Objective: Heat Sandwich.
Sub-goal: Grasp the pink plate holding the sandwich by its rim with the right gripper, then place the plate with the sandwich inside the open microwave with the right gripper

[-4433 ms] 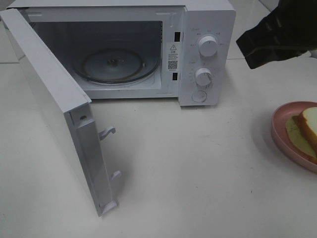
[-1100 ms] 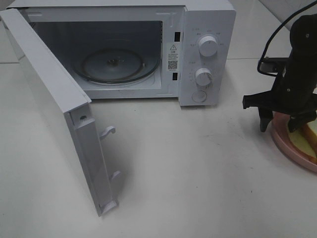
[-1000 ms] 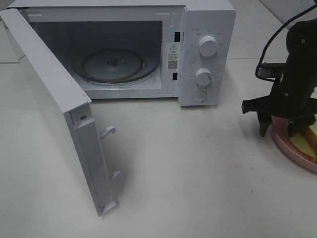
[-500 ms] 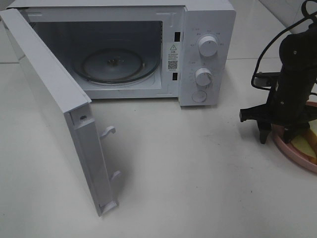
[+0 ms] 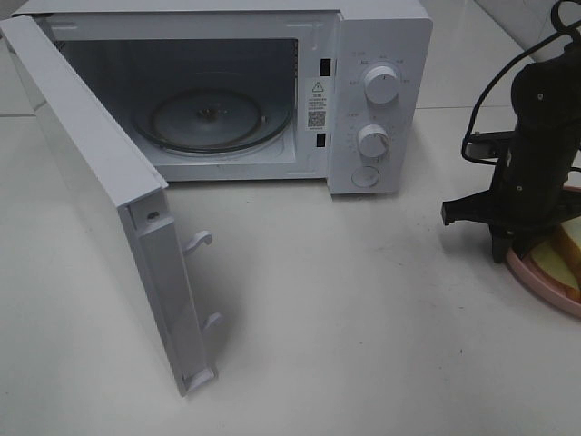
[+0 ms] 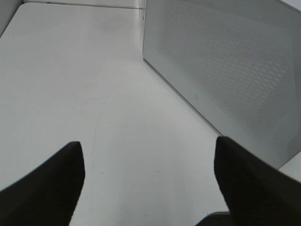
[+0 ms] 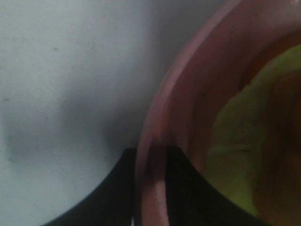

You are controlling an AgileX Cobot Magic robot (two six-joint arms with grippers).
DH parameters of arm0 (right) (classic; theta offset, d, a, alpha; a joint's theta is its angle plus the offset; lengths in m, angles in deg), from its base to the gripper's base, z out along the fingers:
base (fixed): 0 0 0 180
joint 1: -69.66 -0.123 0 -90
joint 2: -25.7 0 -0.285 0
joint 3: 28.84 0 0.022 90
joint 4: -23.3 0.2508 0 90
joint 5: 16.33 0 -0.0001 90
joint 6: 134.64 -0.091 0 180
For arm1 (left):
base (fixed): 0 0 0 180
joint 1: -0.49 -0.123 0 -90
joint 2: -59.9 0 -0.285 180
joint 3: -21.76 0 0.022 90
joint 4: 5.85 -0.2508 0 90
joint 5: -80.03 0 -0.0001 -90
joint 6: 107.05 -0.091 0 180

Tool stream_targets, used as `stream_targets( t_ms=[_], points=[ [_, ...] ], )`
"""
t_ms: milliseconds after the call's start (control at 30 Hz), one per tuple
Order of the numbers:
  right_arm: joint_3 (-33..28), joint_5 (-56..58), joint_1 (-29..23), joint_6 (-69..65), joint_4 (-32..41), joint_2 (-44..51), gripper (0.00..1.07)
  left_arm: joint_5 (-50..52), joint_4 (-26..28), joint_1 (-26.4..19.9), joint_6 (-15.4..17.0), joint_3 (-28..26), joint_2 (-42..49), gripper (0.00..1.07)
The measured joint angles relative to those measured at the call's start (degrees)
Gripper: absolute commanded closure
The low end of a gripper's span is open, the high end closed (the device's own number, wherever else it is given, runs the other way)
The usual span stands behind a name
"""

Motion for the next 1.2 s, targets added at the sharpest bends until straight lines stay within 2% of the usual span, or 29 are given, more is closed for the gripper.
stream_targets(
  t_ms=[933,1200],
  points=[
    [0.06,1.83,-0.11,0.11,-2.12,0.00,1.07,0.00,0.00,0.00,0.00,0.00,0.00,0.34],
    [-0.06,4.13,-0.11,0.11,-2.58,2.46,1.07,0.00,0.00,0.00,0.00,0.00,0.00,0.34]
  ],
)
